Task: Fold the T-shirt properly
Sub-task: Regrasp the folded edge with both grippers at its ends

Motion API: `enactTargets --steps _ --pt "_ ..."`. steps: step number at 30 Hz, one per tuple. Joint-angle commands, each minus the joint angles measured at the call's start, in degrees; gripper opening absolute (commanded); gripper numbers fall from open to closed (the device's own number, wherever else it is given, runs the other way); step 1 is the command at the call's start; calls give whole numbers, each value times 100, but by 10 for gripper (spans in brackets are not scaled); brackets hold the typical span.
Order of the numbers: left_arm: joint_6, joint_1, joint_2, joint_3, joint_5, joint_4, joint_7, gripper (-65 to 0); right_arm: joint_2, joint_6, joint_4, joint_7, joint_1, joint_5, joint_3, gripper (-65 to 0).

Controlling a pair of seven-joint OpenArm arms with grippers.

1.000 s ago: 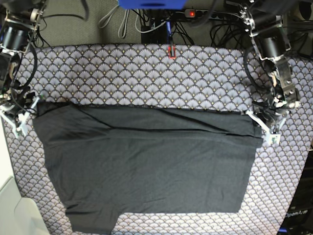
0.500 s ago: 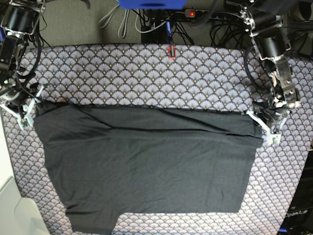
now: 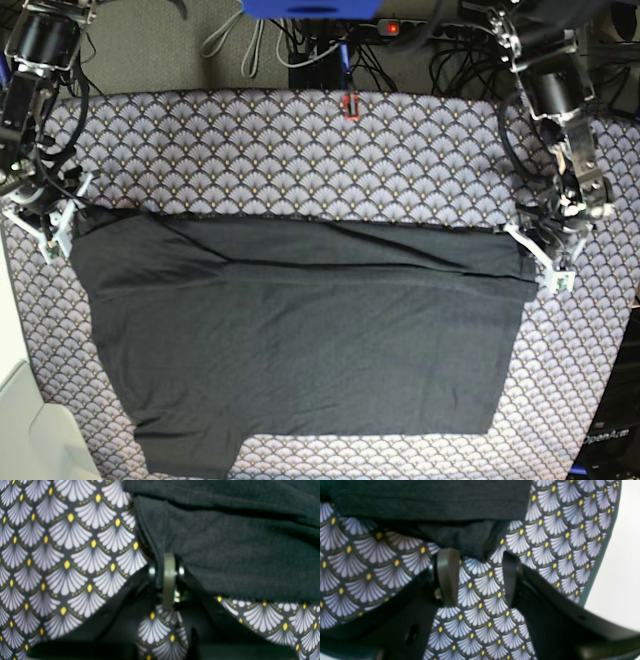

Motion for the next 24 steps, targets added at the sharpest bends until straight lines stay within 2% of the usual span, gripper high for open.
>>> enactTargets --steps 1,24 --pt "73 -24 -105 -32 166 46 185 -637 118 -12 99 90 95 59 27 -361" --pt "73 -16 -184 -32 157 46 185 -637 127 -12 -490 108 455 59 9 -361"
